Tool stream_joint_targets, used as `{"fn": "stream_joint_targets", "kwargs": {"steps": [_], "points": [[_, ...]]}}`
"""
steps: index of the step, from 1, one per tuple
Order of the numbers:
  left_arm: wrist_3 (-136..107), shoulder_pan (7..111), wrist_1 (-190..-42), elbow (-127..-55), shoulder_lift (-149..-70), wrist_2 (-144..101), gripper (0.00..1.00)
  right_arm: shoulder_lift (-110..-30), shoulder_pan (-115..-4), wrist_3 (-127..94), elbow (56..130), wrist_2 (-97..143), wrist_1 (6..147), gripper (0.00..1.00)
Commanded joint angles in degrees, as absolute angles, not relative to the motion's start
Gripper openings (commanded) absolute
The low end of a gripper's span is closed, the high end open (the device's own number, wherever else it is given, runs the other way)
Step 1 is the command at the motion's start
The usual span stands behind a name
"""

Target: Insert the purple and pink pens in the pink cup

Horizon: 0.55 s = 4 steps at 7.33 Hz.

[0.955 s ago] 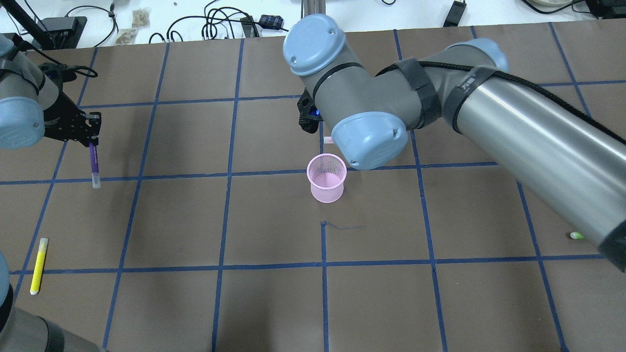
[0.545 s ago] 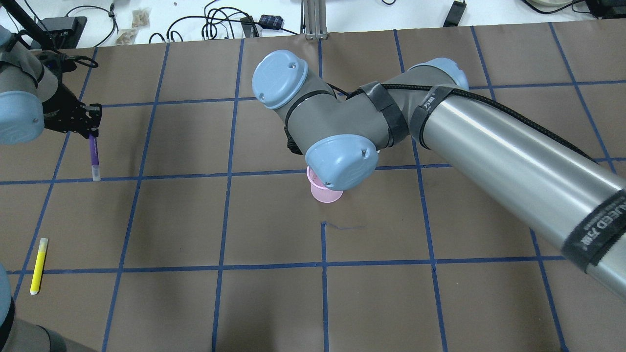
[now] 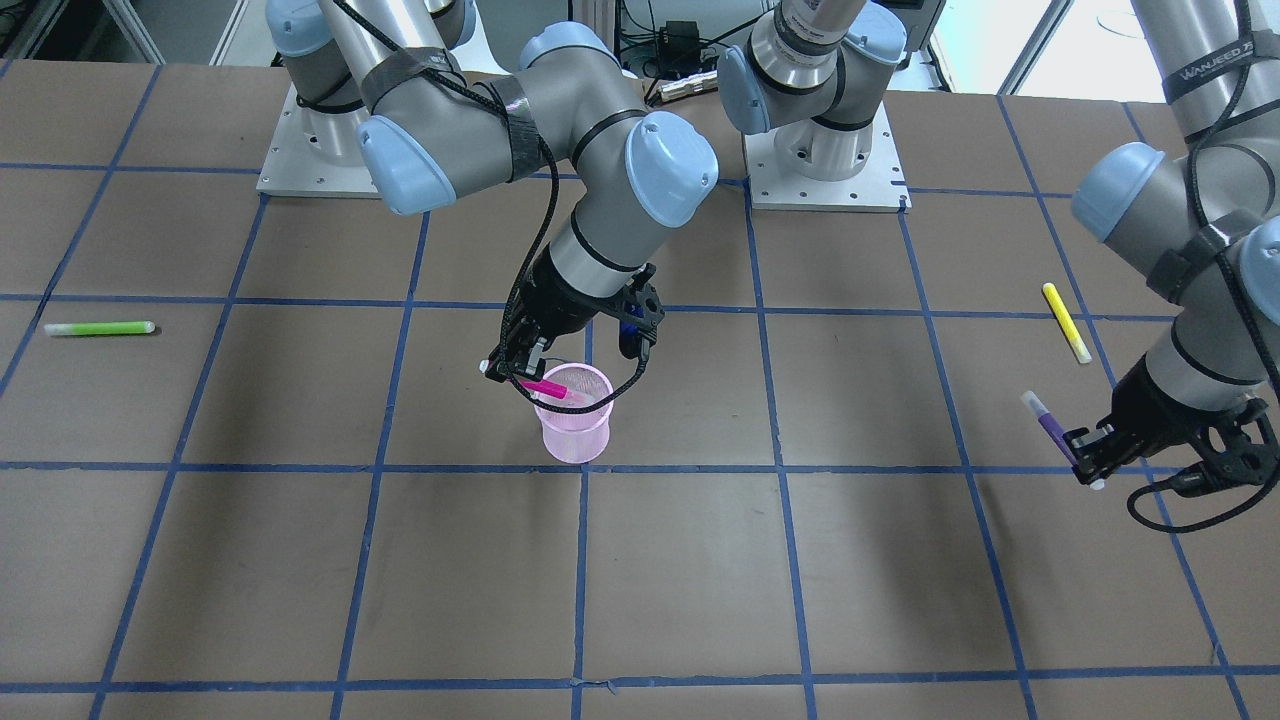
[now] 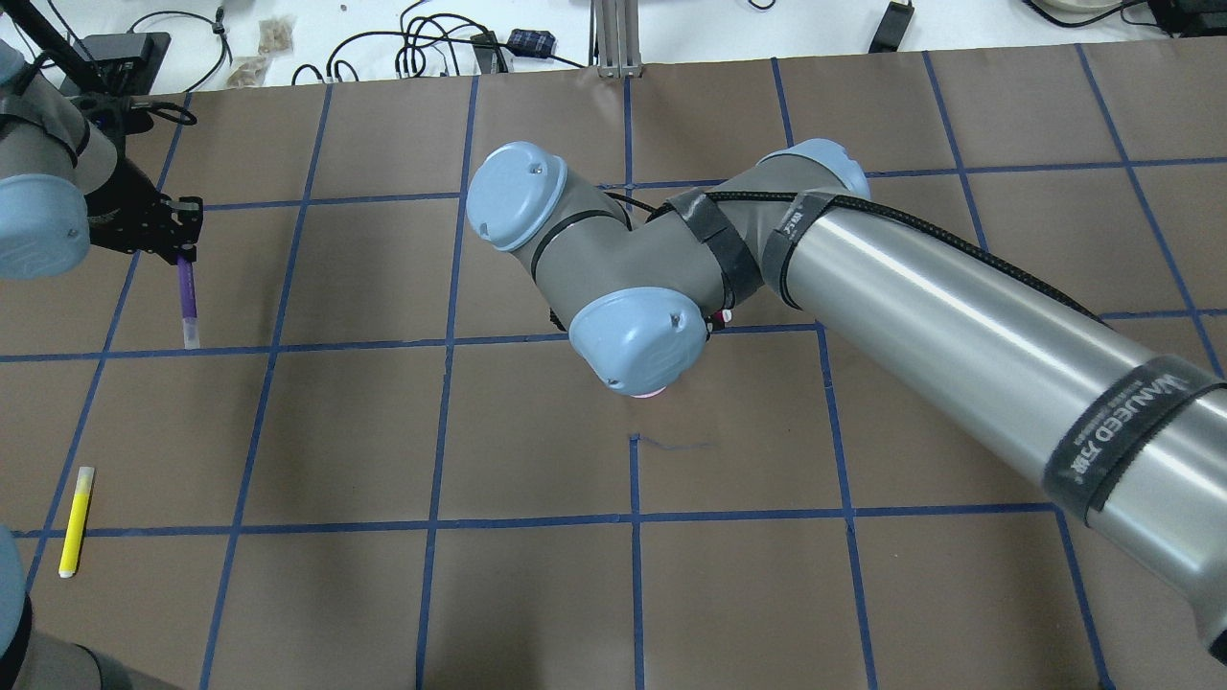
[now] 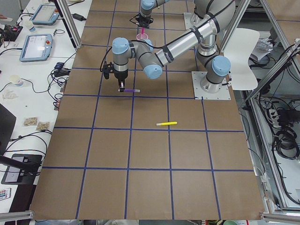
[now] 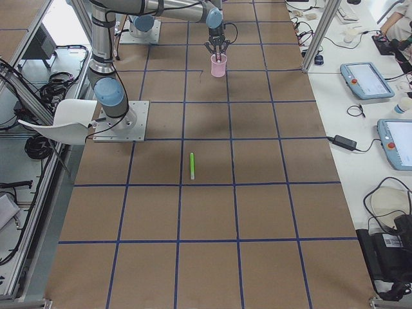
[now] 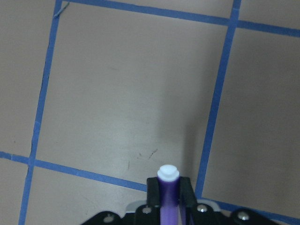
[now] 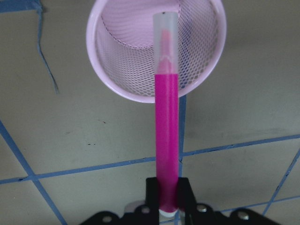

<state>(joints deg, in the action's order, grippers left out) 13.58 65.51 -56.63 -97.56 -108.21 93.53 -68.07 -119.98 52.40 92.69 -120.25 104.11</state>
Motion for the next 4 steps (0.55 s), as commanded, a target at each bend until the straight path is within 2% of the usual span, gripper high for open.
{"fn": "stream_joint_targets", "kwargs": {"steps": [1, 2, 4], "points": [[13.7, 65.5, -56.6, -97.6, -108.5, 93.6, 0.00, -67.5, -120.0, 52.3, 92.3, -119.6, 104.3, 0.56], [13.8, 65.5, -56.6, -97.6, -108.5, 93.5, 0.00, -67.6, -120.0, 52.3, 91.9, -119.6, 104.3, 0.59], [13.4, 65.9, -56.5, -97.6, -108.4, 93.4, 0.00, -69.0, -118.1, 52.7, 91.2, -119.1, 104.8, 0.57]]}}
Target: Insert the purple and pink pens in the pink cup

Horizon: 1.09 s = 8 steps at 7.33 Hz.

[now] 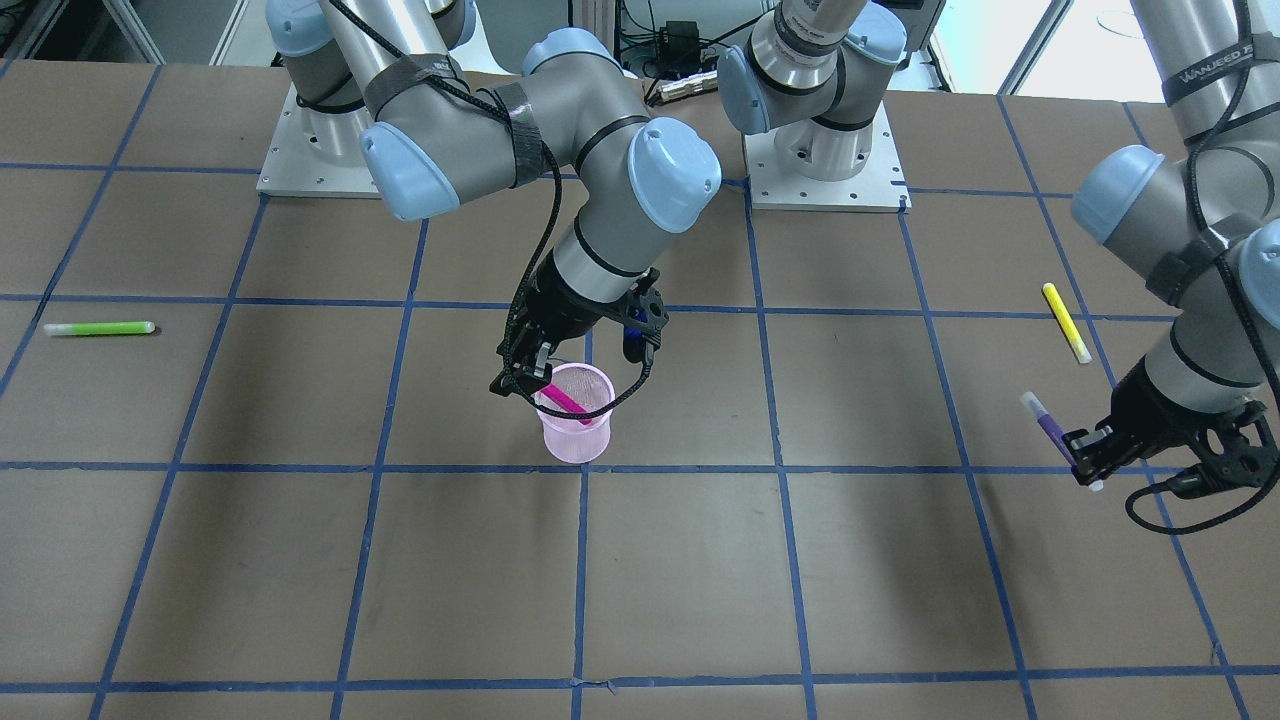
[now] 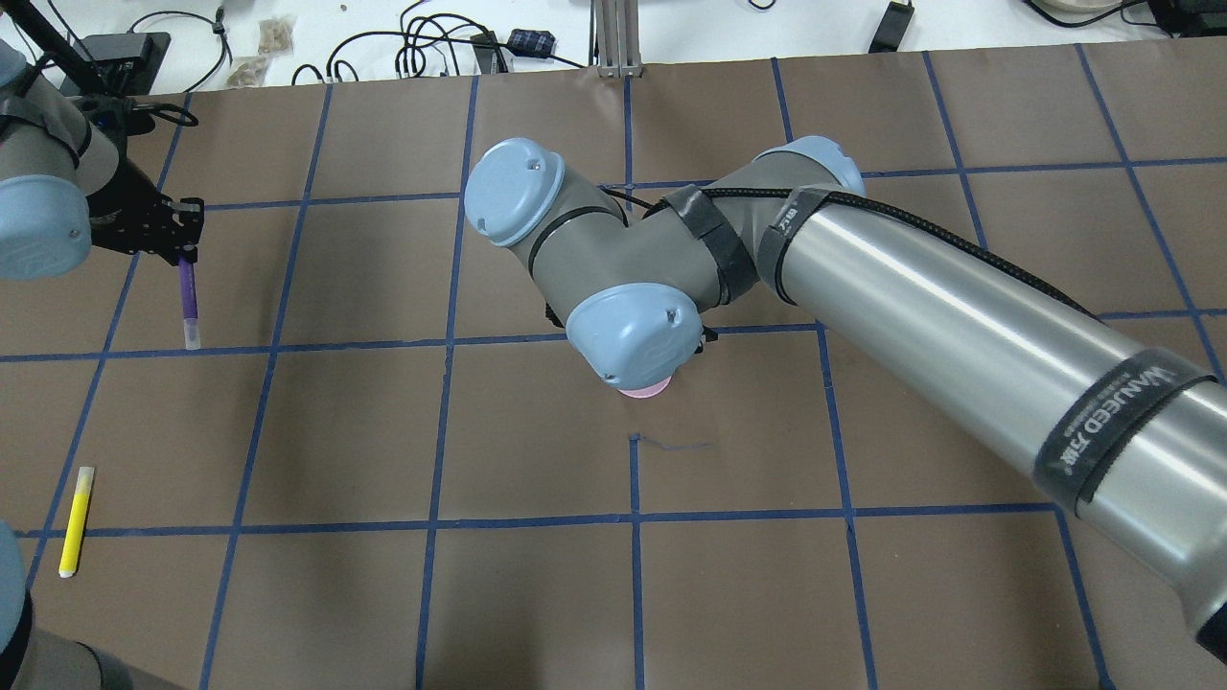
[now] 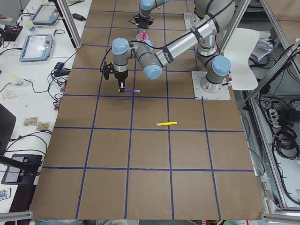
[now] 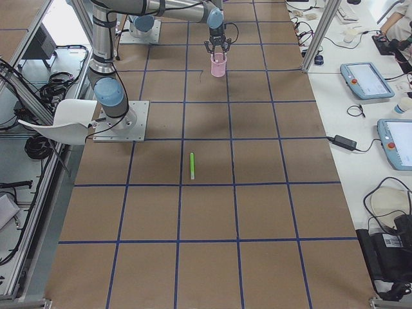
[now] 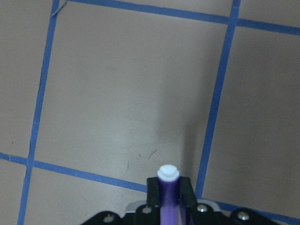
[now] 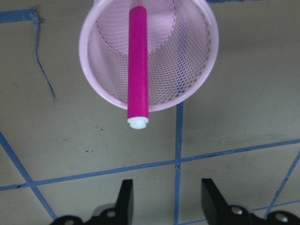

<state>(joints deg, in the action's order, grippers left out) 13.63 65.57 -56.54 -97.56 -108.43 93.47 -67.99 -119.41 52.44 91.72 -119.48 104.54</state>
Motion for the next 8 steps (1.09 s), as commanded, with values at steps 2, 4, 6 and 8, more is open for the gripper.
{"fn": "stream_joint_targets", "kwargs": {"steps": [2, 4, 6, 8], "points": [[11.4, 70.3, -56.5, -95.3, -106.8, 92.8, 0.00, -73.9, -110.6, 56.3, 88.2, -113.7, 104.0, 0.57], [3.9, 79.4, -56.4, -91.6, -105.9, 93.5, 0.00, -79.8, -98.8, 57.6, 88.0, -101.2, 104.0, 0.49], [-5.9, 86.6, -55.4, -91.7, -104.2, 93.5, 0.00, -84.1, -87.3, 52.0, 87.9, -90.9, 98.3, 0.54], [-15.2, 94.0, -51.0, -92.5, -104.3, 93.6, 0.00, -87.5, -85.6, 32.3, 87.6, -90.6, 96.4, 0.62]]}}
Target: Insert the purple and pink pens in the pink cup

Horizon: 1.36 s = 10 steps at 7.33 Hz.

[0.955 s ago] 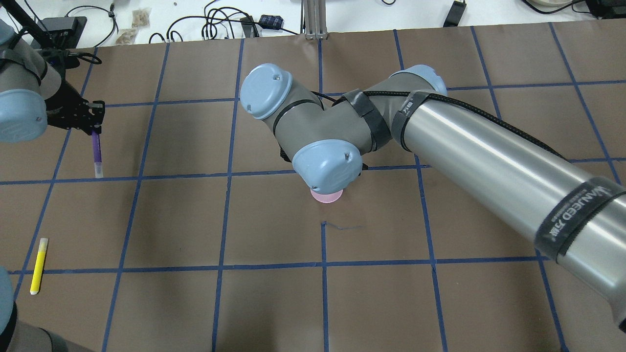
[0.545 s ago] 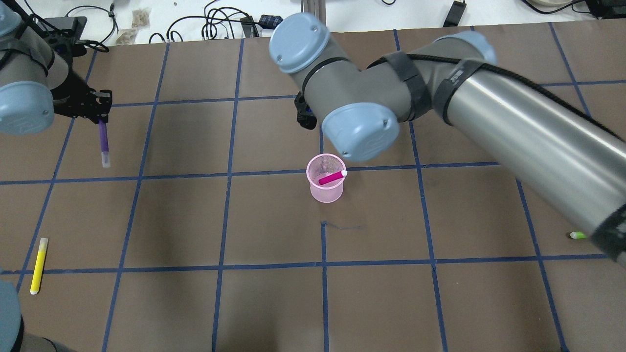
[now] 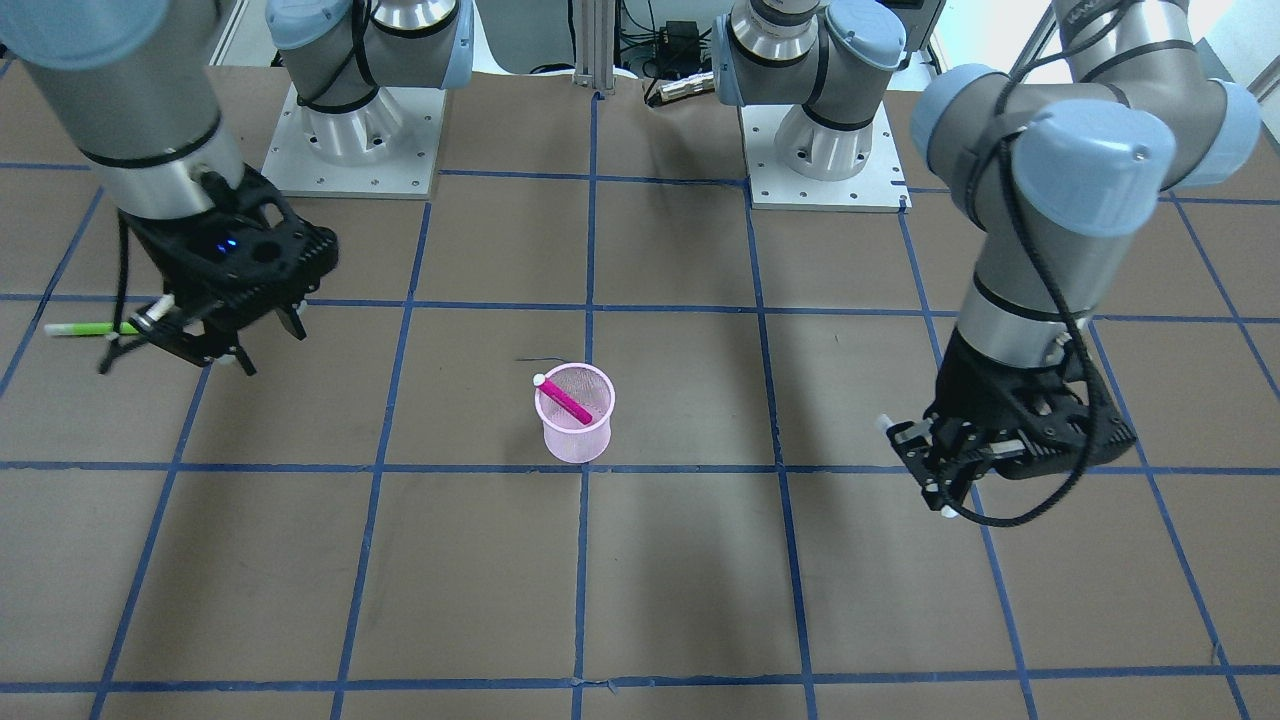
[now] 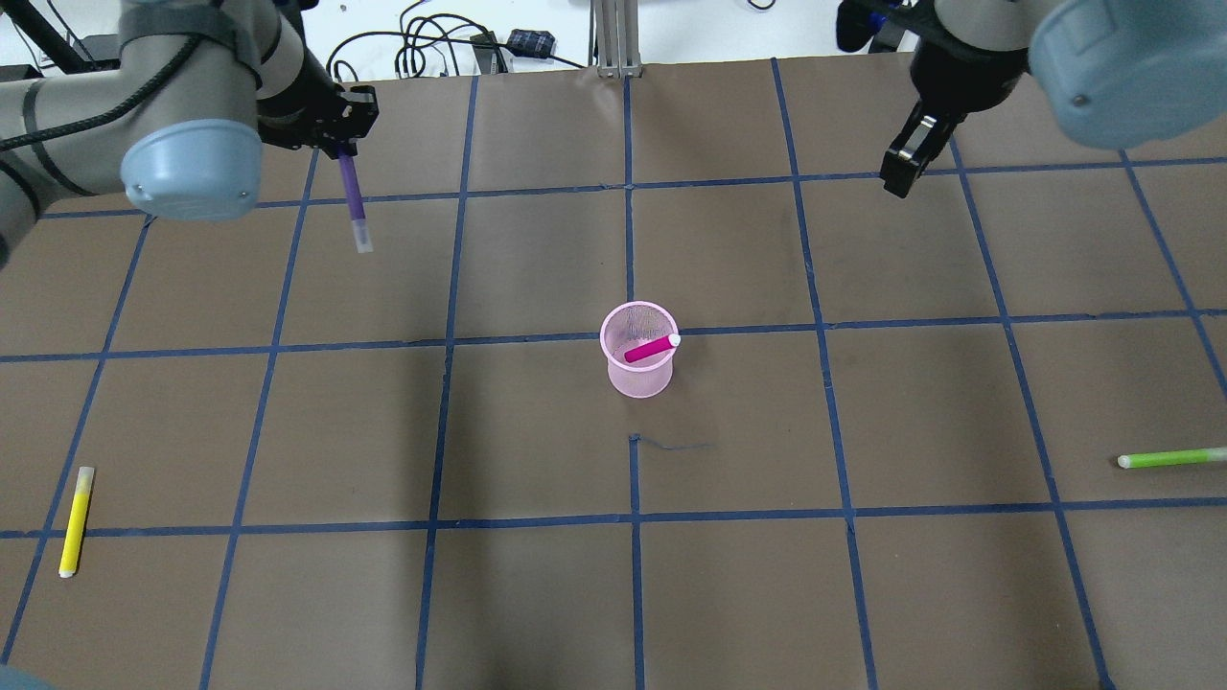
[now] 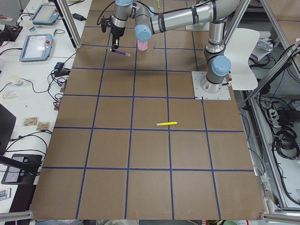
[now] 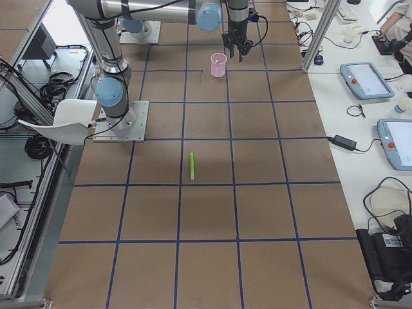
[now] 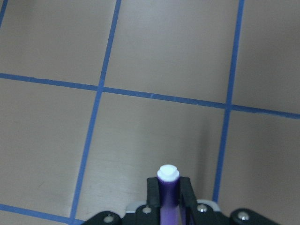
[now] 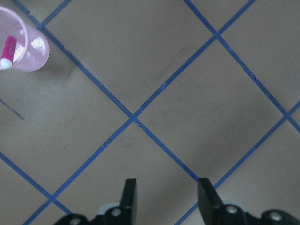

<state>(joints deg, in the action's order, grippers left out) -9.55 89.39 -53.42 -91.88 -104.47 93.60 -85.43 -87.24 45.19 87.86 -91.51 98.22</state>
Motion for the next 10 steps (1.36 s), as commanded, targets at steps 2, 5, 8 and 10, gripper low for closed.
{"fn": "stream_joint_targets", "kwargs": {"steps": [2, 5, 8, 10], "points": [[-25.1, 100.9, -49.3, -92.7, -105.6, 93.8, 0.00, -88.4, -87.6, 10.7, 87.7, -89.5, 95.9, 0.71], [-36.5, 110.7, -42.1, -97.9, -106.2, 99.5, 0.00, -87.9, -91.4, 2.6, 88.0, -89.6, 96.7, 0.86], [-40.2, 113.2, -40.3, -100.4, -106.6, 99.7, 0.00, -87.9, -91.4, 3.3, 88.2, -89.9, 96.7, 0.87], [-41.0, 114.0, -39.6, -101.2, -107.4, 100.0, 0.00, -88.0, -91.4, 3.3, 88.3, -89.3, 96.6, 0.87]]}}
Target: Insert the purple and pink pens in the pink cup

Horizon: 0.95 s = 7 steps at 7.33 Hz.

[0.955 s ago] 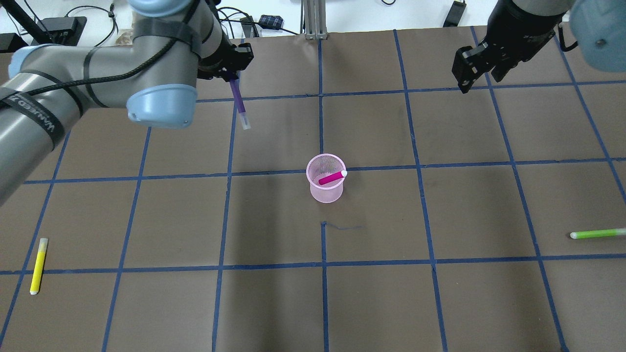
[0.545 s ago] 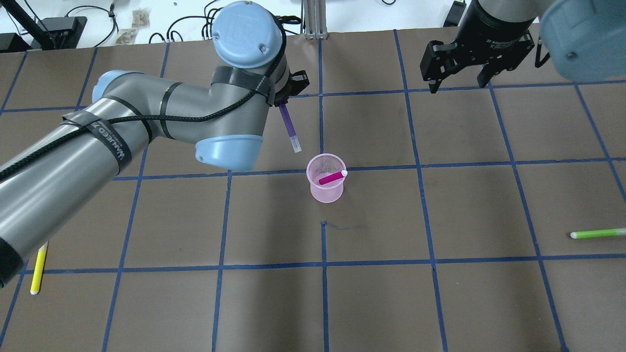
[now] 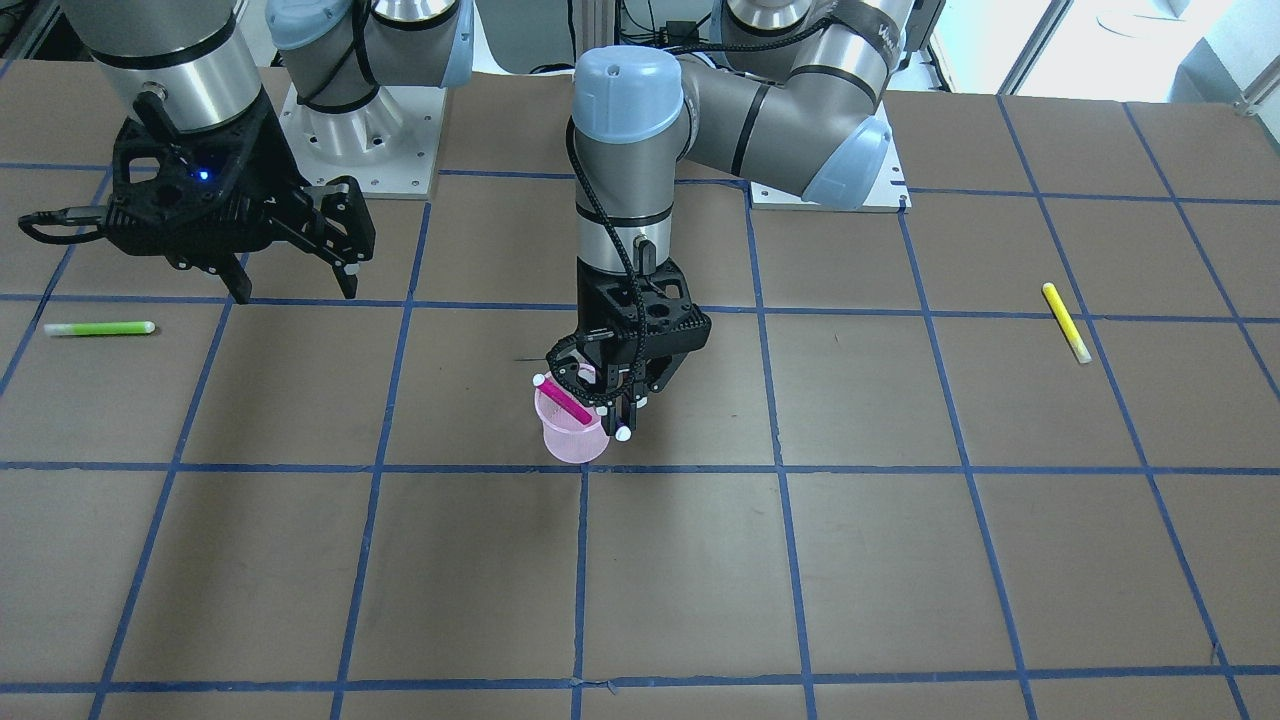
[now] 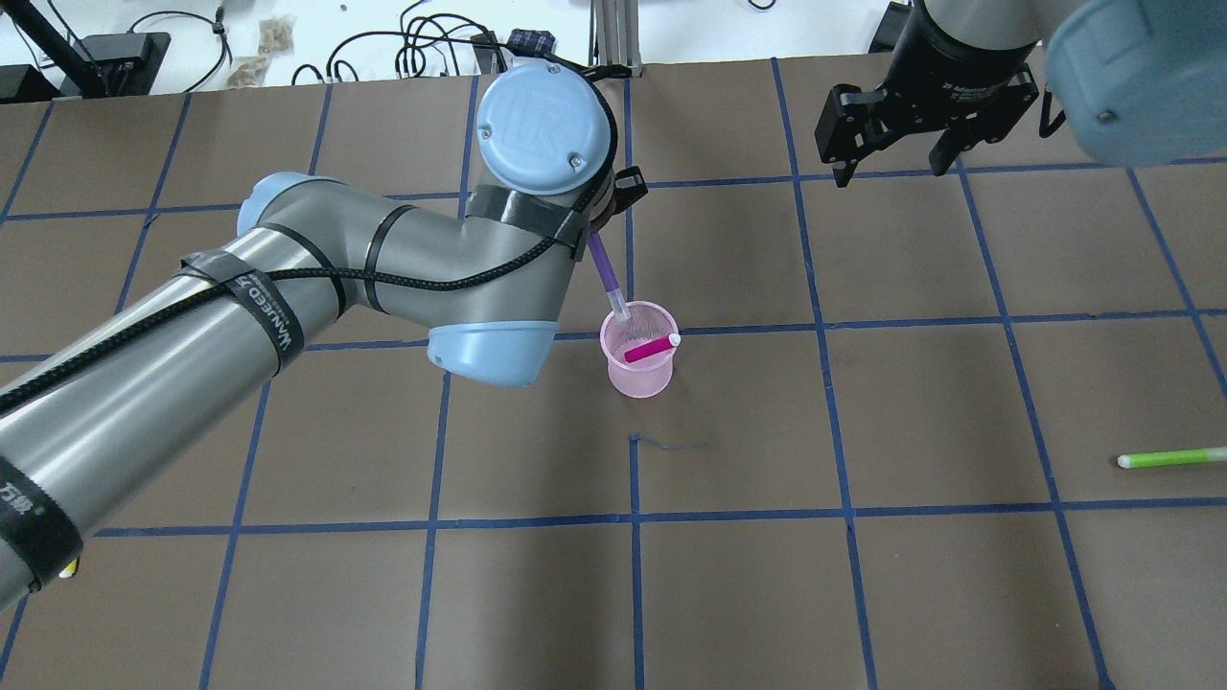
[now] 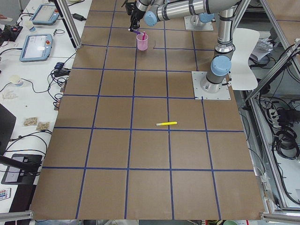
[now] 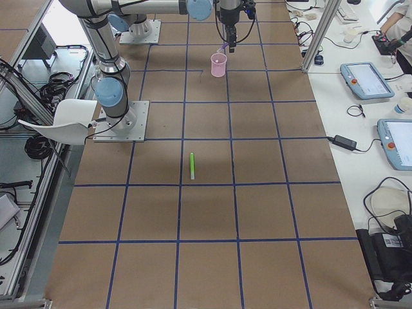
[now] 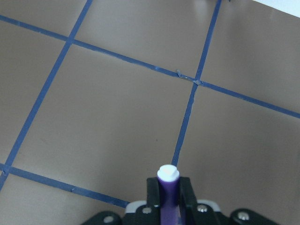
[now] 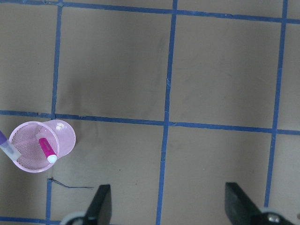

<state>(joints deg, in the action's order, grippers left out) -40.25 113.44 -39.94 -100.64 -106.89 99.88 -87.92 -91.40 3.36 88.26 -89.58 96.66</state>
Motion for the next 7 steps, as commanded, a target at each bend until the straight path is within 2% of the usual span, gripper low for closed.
{"fn": "stream_joint_targets", "kwargs": {"steps": [1, 5, 6, 7], "points": [[-42.2, 114.4, -39.6, -101.2, -107.7, 100.0, 0.00, -88.0, -91.4, 3.4, 88.3, -89.6, 96.7, 0.87], [-42.1, 115.1, -39.6, -101.3, -110.6, 99.8, 0.00, -88.1, -91.4, 3.6, 88.3, -89.9, 96.7, 0.88], [-42.2, 115.3, -39.6, -101.3, -110.9, 99.8, 0.25, -88.1, -91.4, 3.6, 88.3, -89.9, 96.7, 0.88], [-42.4, 115.4, -39.6, -101.3, -111.1, 99.8, 0.95, -88.0, -91.4, 3.6, 88.3, -89.7, 96.7, 0.88]]}}
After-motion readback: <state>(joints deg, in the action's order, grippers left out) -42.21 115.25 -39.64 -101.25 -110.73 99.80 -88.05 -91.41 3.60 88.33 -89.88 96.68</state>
